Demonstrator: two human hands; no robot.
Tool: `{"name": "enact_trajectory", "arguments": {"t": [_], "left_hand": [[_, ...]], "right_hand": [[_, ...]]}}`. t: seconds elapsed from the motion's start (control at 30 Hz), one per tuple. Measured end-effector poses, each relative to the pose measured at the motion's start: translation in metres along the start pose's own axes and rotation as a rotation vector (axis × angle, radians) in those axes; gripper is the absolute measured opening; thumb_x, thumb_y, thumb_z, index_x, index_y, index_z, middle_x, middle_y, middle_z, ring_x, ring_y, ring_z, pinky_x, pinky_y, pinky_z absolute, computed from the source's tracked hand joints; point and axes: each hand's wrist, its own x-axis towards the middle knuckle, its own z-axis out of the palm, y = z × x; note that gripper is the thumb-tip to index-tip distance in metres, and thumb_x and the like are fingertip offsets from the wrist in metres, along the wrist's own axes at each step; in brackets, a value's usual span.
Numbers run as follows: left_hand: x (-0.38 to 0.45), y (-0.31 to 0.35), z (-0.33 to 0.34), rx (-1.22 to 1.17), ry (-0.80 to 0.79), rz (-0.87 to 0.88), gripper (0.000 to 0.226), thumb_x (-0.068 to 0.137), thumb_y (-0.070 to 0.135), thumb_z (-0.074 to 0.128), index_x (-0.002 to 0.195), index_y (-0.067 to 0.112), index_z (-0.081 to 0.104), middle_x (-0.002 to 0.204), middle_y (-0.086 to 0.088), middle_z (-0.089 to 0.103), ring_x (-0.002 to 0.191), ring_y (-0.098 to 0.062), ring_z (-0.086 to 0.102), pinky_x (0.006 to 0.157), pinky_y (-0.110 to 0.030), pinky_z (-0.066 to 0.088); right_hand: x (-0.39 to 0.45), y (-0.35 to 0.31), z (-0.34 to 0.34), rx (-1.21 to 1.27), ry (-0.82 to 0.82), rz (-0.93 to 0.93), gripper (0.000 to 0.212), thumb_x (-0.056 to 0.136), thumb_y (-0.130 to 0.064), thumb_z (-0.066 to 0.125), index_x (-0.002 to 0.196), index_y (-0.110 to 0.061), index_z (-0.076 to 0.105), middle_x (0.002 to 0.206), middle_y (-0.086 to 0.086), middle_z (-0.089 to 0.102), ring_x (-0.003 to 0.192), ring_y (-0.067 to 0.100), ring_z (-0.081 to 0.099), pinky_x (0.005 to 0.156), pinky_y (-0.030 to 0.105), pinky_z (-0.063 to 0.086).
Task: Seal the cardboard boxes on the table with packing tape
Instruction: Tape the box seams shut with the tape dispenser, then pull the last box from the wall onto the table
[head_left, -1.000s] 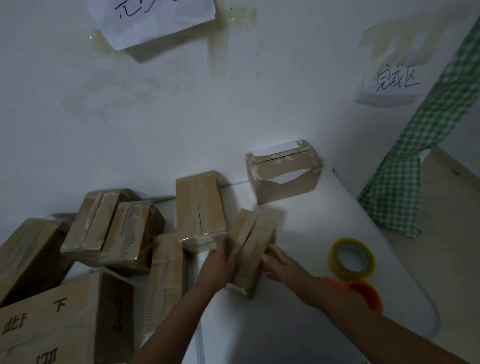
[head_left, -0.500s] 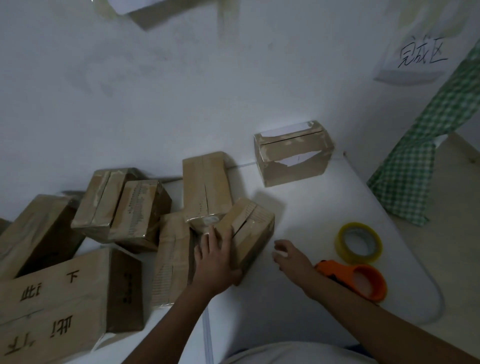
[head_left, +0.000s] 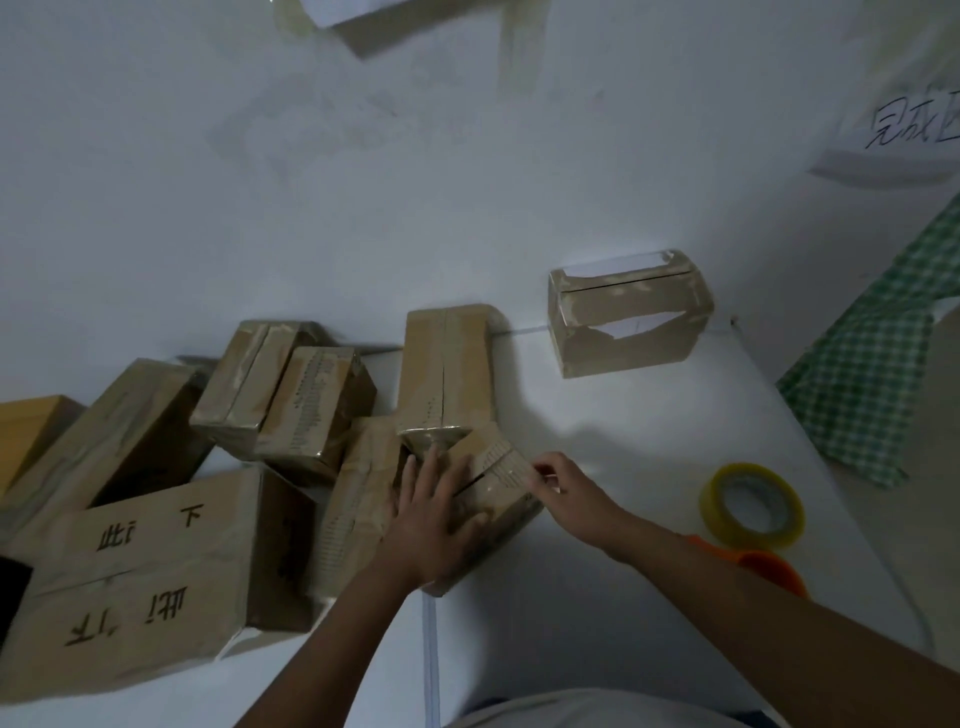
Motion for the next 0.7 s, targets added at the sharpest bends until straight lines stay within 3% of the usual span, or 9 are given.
{"name": "enact_trajectory", "arguments": {"t": [0.13, 0.33, 0.43, 0.57, 0.63, 0.7], "left_hand": [[0.014, 0.027, 0.002, 0.0, 0.072, 0.08, 0.063, 0.098, 0.058, 0.037, 0.154, 0.039, 0.014, 0.165, 0.01, -0.01, 0.151, -0.019, -0.015, 0.12, -0.049, -0.008], [0.055, 0.077, -0.008, -0.086, 0.109, 0.192, 0.052, 0.103, 0.041, 0.041, 0.152, 0.03, 0.028, 0.165, 0.007, 0.006, 0.152, -0.016, 0.001, 0.122, -0.042, 0.001], [0.079, 0.1, -0.015, -0.126, 0.124, 0.192, 0.05, 0.103, 0.038, 0.044, 0.151, 0.029, 0.032, 0.164, 0.006, 0.012, 0.151, -0.015, 0.01, 0.123, -0.041, 0.011], [0.103, 0.12, -0.019, -0.164, 0.11, 0.178, 0.048, 0.101, 0.03, 0.052, 0.148, 0.022, 0.041, 0.163, 0.001, 0.02, 0.148, -0.016, 0.024, 0.119, -0.041, 0.025], [0.114, 0.125, -0.019, -0.166, 0.103, 0.156, 0.047, 0.1, 0.026, 0.054, 0.146, 0.019, 0.044, 0.161, -0.002, 0.024, 0.146, -0.02, 0.03, 0.116, -0.043, 0.03], [0.127, 0.128, -0.018, -0.17, 0.099, 0.115, 0.046, 0.1, 0.024, 0.055, 0.144, 0.017, 0.046, 0.161, -0.004, 0.027, 0.143, -0.023, 0.037, 0.115, -0.035, 0.031]], "right_hand": [[-0.002, 0.011, -0.028, -0.083, -0.006, 0.004, 0.035, 0.101, -0.035, 0.045, 0.128, -0.014, 0.054, 0.126, 0.001, 0.055, 0.11, 0.012, 0.053, 0.086, 0.023, 0.038], [0.02, 0.048, -0.136, -0.09, 0.286, 0.154, 0.035, 0.101, -0.04, 0.042, 0.124, -0.016, 0.055, 0.122, 0.005, 0.059, 0.106, 0.019, 0.053, 0.085, 0.029, 0.039], [0.048, 0.055, -0.189, -0.009, 0.435, 0.191, 0.037, 0.102, -0.035, 0.043, 0.128, -0.012, 0.053, 0.127, 0.012, 0.058, 0.114, 0.028, 0.054, 0.094, 0.036, 0.043], [0.095, 0.052, -0.241, 0.064, 0.564, 0.198, 0.043, 0.101, -0.03, 0.047, 0.138, -0.007, 0.044, 0.14, 0.015, 0.047, 0.123, 0.032, 0.047, 0.094, 0.032, 0.036], [0.118, 0.046, -0.257, 0.137, 0.607, 0.182, 0.051, 0.1, -0.032, 0.049, 0.142, -0.005, 0.039, 0.145, 0.017, 0.04, 0.128, 0.033, 0.044, 0.096, 0.032, 0.036], [0.136, 0.043, -0.267, 0.209, 0.607, 0.193, 0.054, 0.099, -0.039, 0.049, 0.14, -0.006, 0.039, 0.143, 0.018, 0.043, 0.124, 0.034, 0.047, 0.097, 0.036, 0.04]]}}
